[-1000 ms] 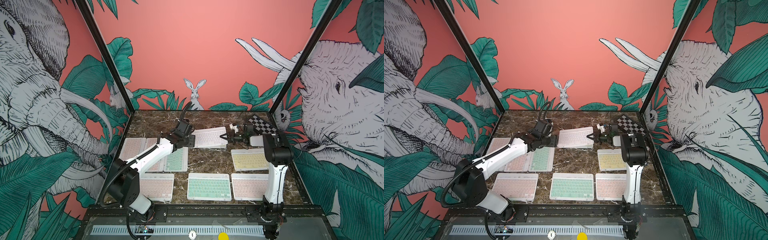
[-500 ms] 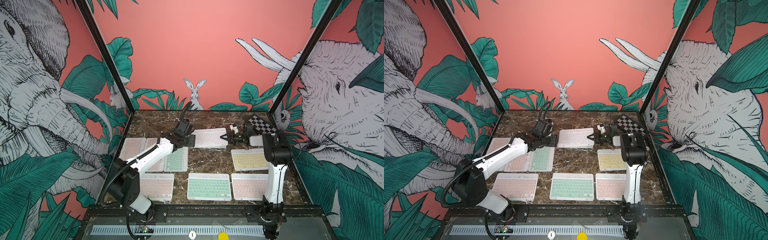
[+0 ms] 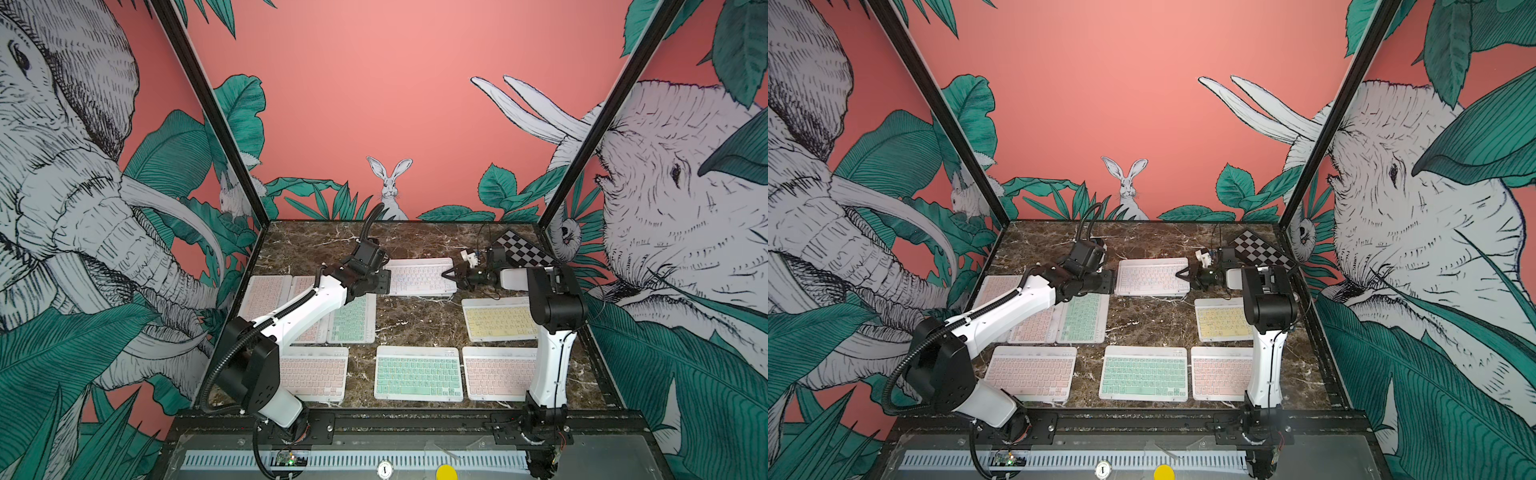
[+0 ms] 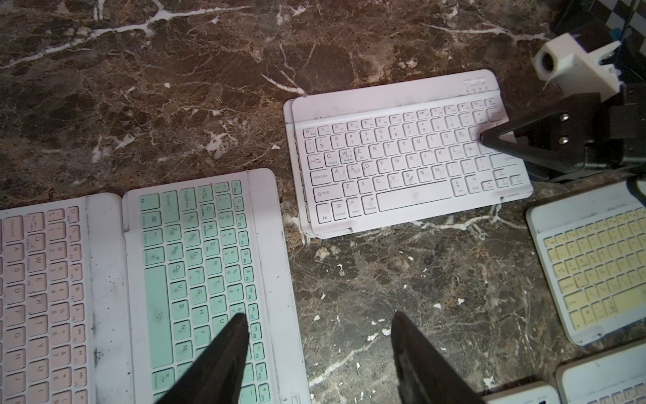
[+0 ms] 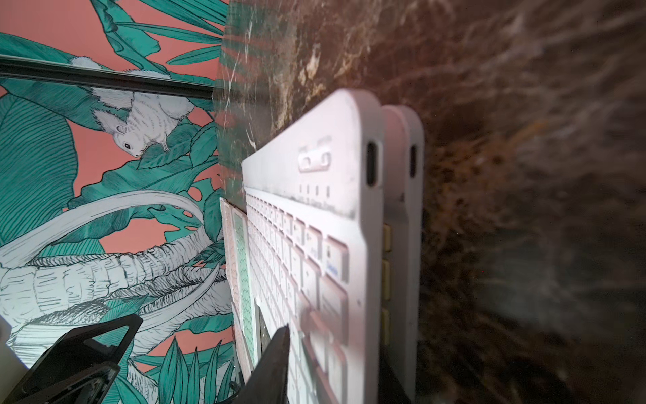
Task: Stack the numeric keypads
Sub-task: Place the numeric keypad at the numeric keypad.
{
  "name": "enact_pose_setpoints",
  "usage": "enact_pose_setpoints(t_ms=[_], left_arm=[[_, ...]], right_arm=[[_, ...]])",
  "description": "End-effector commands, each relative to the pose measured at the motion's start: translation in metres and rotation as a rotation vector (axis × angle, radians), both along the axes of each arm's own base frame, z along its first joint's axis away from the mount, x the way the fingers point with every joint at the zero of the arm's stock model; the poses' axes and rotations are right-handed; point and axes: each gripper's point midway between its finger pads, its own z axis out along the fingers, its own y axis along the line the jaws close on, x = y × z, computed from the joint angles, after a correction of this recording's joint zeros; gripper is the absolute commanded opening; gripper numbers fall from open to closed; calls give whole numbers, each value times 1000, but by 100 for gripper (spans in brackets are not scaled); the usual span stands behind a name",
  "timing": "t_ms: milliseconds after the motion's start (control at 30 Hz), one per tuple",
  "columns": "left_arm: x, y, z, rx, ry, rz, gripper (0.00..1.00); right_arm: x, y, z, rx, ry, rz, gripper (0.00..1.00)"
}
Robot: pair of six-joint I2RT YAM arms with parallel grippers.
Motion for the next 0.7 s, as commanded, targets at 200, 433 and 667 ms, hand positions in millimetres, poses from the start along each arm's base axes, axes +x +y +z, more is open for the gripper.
enact_pose_setpoints(t_ms=[200,433,667], left_arm=[[0,2,2,-9,-5,4,67],[-1,3,1,-10,-5,4,67],[-3,3,-1,-13,-5,4,67]], right_arm=[[1,-14,10,-121,-28,-16,42],[-3,-23,8,-214,-14,-19,45],[-6,-32,8,-294,-11,-31,48]])
